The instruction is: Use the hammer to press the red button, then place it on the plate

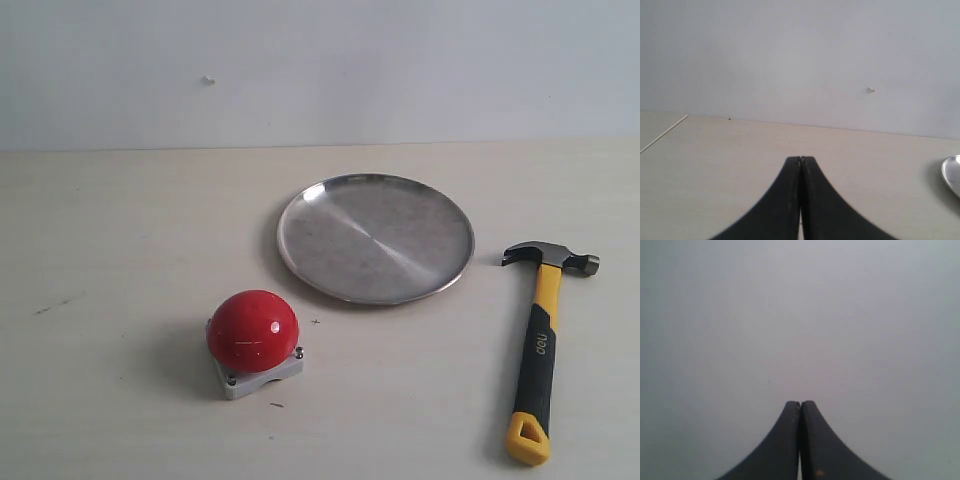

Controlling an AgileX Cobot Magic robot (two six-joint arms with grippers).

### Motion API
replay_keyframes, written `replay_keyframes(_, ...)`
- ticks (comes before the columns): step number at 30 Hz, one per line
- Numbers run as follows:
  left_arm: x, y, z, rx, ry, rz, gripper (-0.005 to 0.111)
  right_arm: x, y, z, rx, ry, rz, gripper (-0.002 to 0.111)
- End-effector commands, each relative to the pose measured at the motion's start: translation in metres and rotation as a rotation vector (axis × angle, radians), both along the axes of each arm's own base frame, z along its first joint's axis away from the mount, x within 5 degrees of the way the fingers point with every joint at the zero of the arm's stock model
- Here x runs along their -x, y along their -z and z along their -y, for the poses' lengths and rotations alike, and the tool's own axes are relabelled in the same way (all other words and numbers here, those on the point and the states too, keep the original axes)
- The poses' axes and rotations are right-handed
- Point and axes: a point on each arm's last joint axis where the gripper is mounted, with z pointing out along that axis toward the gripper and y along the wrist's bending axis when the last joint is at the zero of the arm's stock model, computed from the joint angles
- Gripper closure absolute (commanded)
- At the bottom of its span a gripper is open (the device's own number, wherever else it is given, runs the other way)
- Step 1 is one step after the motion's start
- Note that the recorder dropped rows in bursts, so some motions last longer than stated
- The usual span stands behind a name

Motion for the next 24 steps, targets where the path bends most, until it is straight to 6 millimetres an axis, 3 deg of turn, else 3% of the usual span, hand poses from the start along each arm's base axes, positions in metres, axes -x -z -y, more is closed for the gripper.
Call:
replay_keyframes(1,0.000,0.000,0.000,-0.005,0.004,0.007,0.107,-0.027,-0.031,-0.007,0.104,-0.020,-0.217,0.108)
replay_keyframes(3,0.000,0.000,0.000,-0.005,0.004,0.007,0.107,-0.062,-0.055,-0.015,0.230,-0.060,-0.440,0.108)
replay_keyframes(6,0.000,0.000,0.000,-0.005,0.004,0.007,0.107,-0.113,-0.074,-0.026,0.376,-0.162,-0.732,0.108)
replay_keyframes(12,0.000,0.000,0.000,-0.005,0.004,0.007,0.107,-0.171,-0.086,-0.034,0.546,-0.281,-1.105,0.108)
replay_keyframes(17,0.000,0.000,0.000,-0.005,0.004,0.007,0.107,-0.205,-0.081,-0.033,0.586,-0.308,-1.319,0.103)
replay_keyframes(24,0.000,0.000,0.000,-0.005,0.004,0.007,0.107,-0.245,-0.043,-0.028,0.517,-0.280,-1.676,0.077)
